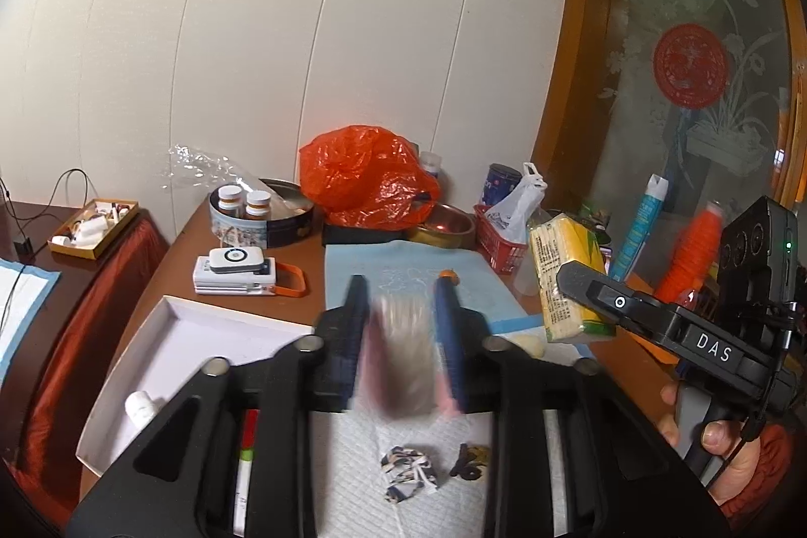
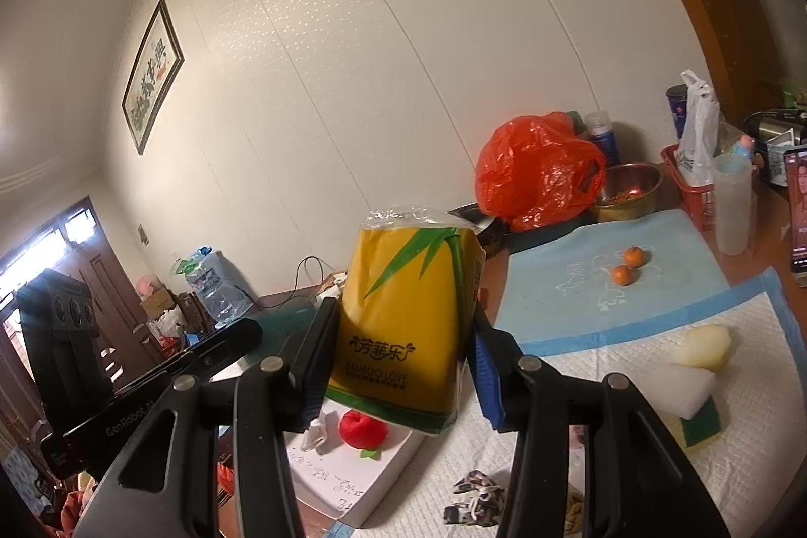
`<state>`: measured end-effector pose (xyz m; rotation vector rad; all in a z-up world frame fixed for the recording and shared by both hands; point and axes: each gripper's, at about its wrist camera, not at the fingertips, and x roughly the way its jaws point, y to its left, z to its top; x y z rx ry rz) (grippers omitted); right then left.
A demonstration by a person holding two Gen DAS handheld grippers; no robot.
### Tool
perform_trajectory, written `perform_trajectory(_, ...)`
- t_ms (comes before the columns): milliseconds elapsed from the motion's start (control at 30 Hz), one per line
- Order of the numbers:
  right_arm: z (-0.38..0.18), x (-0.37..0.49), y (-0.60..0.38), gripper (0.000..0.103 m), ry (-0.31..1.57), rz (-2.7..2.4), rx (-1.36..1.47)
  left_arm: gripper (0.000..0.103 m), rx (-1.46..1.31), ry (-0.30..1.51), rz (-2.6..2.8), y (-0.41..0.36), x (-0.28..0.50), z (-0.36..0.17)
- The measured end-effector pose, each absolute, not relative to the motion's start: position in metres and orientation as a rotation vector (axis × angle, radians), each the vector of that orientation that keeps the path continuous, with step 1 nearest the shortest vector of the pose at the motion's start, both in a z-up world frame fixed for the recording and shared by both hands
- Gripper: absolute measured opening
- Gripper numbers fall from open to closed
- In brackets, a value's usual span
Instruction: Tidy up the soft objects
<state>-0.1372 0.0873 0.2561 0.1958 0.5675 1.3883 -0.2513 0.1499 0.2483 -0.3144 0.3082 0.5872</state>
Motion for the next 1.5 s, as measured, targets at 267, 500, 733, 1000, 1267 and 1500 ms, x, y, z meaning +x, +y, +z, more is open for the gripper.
perform_trajectory(267, 0.255, -0.144, 0.094, 0.048, 0.574, 1.396, 0.197, 0.024, -0.315, 0.373, 0.614, 0.168, -0.256, 0.23)
perform_trajectory(500, 0.246, -0.139, 0.096, 0.048, 0.614, 1.376, 0.204, 0.06, -0.381, 0.594, 0.563, 0.174, -0.272, 0.149)
perform_trajectory(733, 0.241, -0.138, 0.1, 0.048, 0.648, 1.37, 0.184, 0.064, -0.235, 0.929, 0.26, 0.119, -0.246, 0.058)
perform_trajectory(1000, 0.239, -0.14, 0.099, 0.048, 0.653, 1.388, 0.16, 0.052, -0.208, 1.038, 0.273, 0.113, -0.218, 0.018)
perform_trajectory(1267, 0.259, -0.137, 0.098, 0.048, 0.583, 1.369, 0.168, 0.05, -0.261, 0.691, 0.436, 0.16, -0.242, 0.143)
perform_trajectory(1500, 0.304, -0.156, 0.108, 0.048, 0.457, 1.425, 0.211, 0.05, -0.255, 0.278, 0.606, 0.18, -0.282, 0.281)
